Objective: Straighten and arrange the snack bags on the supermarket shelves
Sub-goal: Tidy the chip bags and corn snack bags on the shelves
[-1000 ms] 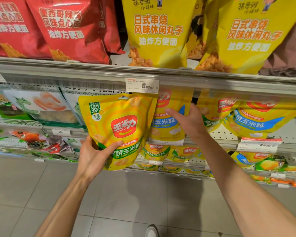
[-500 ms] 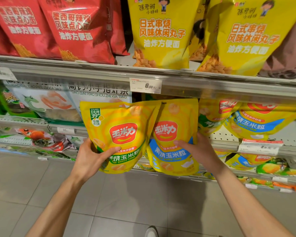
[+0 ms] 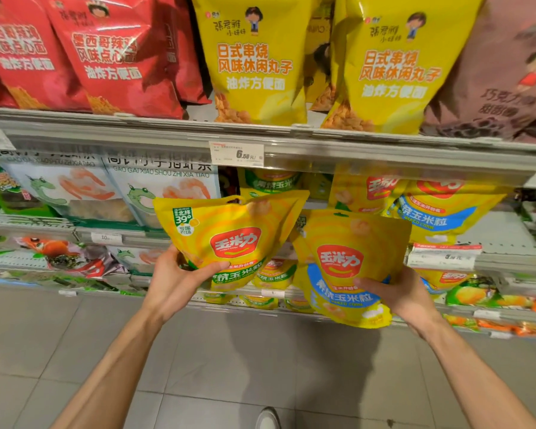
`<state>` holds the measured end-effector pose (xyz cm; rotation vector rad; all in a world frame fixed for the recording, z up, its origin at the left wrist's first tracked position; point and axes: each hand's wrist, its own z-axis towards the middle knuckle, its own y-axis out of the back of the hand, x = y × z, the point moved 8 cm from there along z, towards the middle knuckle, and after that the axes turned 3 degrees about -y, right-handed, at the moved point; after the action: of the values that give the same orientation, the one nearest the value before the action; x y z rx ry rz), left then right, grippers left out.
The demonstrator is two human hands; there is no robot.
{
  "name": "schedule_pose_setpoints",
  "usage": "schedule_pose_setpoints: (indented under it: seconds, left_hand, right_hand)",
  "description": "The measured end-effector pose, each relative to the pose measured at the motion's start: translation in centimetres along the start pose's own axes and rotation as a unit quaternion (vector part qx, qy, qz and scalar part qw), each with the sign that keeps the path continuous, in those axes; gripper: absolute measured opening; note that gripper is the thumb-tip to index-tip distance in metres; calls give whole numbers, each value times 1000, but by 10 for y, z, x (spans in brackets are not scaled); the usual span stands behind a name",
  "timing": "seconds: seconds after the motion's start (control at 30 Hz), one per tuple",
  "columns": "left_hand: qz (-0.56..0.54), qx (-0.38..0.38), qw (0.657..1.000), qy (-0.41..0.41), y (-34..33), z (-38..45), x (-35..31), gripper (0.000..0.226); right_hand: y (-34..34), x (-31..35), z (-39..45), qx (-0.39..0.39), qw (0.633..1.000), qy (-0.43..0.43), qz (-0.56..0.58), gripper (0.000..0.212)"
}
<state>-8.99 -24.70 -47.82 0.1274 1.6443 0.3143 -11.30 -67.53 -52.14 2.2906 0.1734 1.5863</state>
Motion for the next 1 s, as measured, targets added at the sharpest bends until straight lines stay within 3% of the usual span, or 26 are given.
schedule_pose_setpoints:
  seconds: [0.17, 0.37, 0.47, 0.57, 0.77, 1.0]
  left_hand:
    - [-5, 8, 999, -39, -33, 12, -34, 50]
    - [23, 18, 996, -82, -66, 37, -59, 53]
    - [26, 21, 995, -89, -79, 51, -61, 50]
    - [24, 32, 996, -76, -90, 66, -52, 55]
    - [13, 76, 997, -26, -106, 89, -29, 59]
    - [-2, 87, 996, 3, -121, 112, -21, 54]
  right_hand:
    - [36, -8, -10, -34, 999, 5, 29, 48]
    - [64, -19, -15, -76, 995, 3, 57, 33]
    - [70, -26, -17, -92, 992, 5, 85, 41]
    - [66, -27, -18, -93, 990, 8, 106, 56]
    - [53, -28, -13, -89, 989, 12, 120, 36]
    - [46, -27, -5, -102, 988, 23, 115, 38]
